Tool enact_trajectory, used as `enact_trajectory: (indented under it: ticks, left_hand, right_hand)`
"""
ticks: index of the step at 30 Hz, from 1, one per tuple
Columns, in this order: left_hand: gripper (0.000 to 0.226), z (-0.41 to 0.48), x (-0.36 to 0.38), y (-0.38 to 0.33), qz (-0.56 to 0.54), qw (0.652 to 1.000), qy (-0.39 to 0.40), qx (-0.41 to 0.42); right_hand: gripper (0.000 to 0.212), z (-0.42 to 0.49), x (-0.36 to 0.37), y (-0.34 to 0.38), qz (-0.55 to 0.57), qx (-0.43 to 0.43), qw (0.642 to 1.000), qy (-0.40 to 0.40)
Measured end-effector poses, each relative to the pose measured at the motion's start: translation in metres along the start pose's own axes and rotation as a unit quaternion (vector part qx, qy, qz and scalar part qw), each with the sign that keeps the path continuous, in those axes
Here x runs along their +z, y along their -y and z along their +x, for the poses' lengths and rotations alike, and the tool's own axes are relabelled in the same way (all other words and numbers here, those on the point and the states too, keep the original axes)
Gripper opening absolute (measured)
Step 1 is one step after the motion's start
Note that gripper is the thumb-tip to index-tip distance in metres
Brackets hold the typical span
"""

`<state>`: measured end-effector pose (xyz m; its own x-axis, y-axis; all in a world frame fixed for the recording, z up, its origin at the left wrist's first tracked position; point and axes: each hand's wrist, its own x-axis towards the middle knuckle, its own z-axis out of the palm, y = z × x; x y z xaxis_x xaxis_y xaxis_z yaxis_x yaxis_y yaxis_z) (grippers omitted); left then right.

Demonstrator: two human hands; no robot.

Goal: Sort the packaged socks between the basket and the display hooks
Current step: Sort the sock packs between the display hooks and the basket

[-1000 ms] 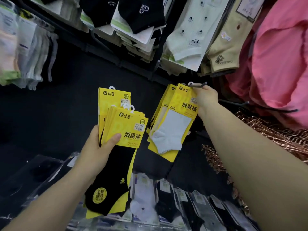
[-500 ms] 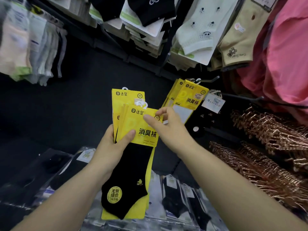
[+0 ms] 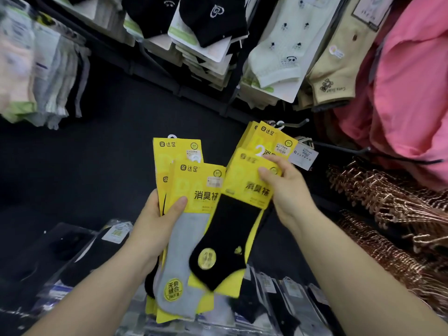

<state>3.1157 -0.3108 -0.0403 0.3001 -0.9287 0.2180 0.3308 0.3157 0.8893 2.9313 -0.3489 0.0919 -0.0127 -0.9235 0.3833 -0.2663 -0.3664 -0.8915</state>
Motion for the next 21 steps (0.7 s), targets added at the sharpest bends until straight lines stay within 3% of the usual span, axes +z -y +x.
enact_trajectory:
  ticks: [3,6,11,15,18,21]
  left_hand:
    - [0.018,0.002,-0.005,-0.005,0.041,0.998,-0.030,0.021]
    - [0.024,0.003,-0.011,-0.010,0.067,0.996,-0.042,0.030]
    - [0.019,0.004,-0.013,-0.012,0.081,0.995,-0.044,0.034]
    - [0.019,0.005,-0.010,-0.009,0.074,0.996,-0.033,0.026]
    - [0.017,0.005,-0.007,-0.006,0.057,0.998,-0.025,0.019]
    - [0.016,0.005,-0.005,-0.004,0.045,0.999,-0.024,0.015]
  right_hand:
    - [0.010,0.017,-0.022,0.012,0.018,-0.027,0.994,-0.100]
    - [0.015,0.036,-0.033,0.023,0.028,-0.047,0.982,-0.178]
    - [0.020,0.063,-0.019,0.038,-0.044,-0.057,0.988,-0.134]
    - [0.013,0.078,-0.010,0.035,-0.062,-0.011,0.988,-0.140]
    - [0.023,0.082,-0.010,0.028,-0.098,0.003,0.976,-0.196]
    - [0.037,0.059,0.000,0.021,-0.207,-0.011,0.939,-0.274]
